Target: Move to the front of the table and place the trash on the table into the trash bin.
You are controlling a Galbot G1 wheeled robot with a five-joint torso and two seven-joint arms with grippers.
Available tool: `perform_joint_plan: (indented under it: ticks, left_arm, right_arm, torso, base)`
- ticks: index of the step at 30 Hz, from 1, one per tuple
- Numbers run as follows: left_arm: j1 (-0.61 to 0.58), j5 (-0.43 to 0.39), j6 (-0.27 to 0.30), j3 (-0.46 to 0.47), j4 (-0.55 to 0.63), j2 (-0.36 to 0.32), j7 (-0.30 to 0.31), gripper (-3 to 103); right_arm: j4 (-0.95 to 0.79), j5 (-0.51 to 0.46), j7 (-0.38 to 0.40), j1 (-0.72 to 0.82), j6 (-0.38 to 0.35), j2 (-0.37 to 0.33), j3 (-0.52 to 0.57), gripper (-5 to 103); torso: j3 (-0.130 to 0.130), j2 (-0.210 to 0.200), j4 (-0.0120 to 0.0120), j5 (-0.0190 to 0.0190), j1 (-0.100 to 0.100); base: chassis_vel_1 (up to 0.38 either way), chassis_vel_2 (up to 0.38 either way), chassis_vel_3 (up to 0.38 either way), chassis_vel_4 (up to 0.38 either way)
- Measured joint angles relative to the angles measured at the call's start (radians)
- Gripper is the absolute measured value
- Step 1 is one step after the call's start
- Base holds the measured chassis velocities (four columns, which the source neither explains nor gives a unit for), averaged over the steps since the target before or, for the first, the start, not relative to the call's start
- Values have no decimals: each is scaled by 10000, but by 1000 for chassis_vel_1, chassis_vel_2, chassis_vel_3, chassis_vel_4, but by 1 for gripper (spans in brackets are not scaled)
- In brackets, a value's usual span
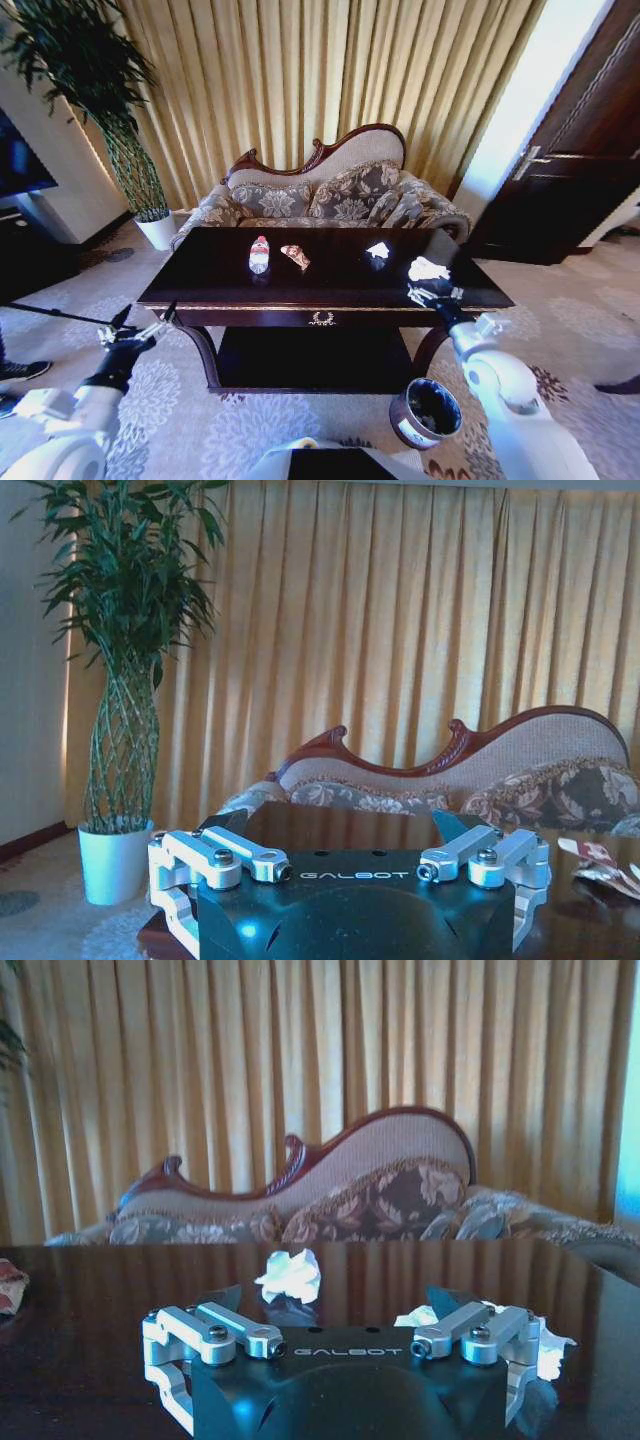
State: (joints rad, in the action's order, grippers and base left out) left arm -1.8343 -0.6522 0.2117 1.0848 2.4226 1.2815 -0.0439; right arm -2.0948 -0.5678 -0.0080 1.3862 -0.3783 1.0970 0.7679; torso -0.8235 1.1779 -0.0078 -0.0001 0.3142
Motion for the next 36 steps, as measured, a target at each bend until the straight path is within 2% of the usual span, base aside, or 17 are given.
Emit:
perform_joint_plan:
  ticks: [2,6,12,14,17,19,22,27,32,36]
  left_arm:
    - [34,0,46,-4,12,-20,28,100]
    - [-78,8,136,-4,161,-11,58,100]
    - [-189,6,334,17,280,104,57,100]
    - [-172,-41,738,44,456,117,189,100]
    - [-133,-42,899,67,507,86,239,100]
    - [-77,-39,1274,125,653,8,355,100]
    - [-2,-97,1925,208,777,-76,623,100]
    - [181,-133,2367,222,791,-209,776,100]
    - [281,-161,2689,351,791,-422,829,100]
    - [343,-195,2722,505,791,-593,804,100]
  right_arm:
    - [54,-12,0,-121,-133,-52,-21,100]
    - [476,-70,-3,-921,-1235,-481,-58,100]
    - [881,-243,-403,-1480,-1997,-1016,-7,100]
    - [1254,-533,-465,-1906,-2513,-1359,-58,100]
    - [1508,-623,-469,-2155,-2753,-1508,-134,100]
    - [1944,-723,-467,-2590,-3140,-1674,-282,100]
    - [2591,-738,-330,-3074,-3218,-1762,-520,100]
    - [2996,-826,-169,-3327,-3200,-1841,-685,100]
    - [3329,-826,-122,-3508,-3232,-1892,-767,100]
    - [3429,-823,-117,-3491,-3300,-1917,-794,100]
  torso:
    - [0,0,1,3,0]
    - [1,1,4,3,-1]
    - [1,1,4,0,0]
    - [0,0,3,2,0]
    - [0,1,3,2,-1]
    - [0,1,1,0,-1]
    - [0,0,5,2,0]
    - [0,0,1,2,0]
    - [1,0,4,0,-1]
    - [1,0,2,0,0]
  base:
    - [0,0,0,0]
    - [0,0,0,0]
    - [0,0,0,0]
    - [0,0,0,0]
    - [0,0,0,0]
    - [0,0,0,0]
    - [0,0,0,0]
    - [0,0,0,0]
    - [0,0,0,0]
    - [0,0,0,0]
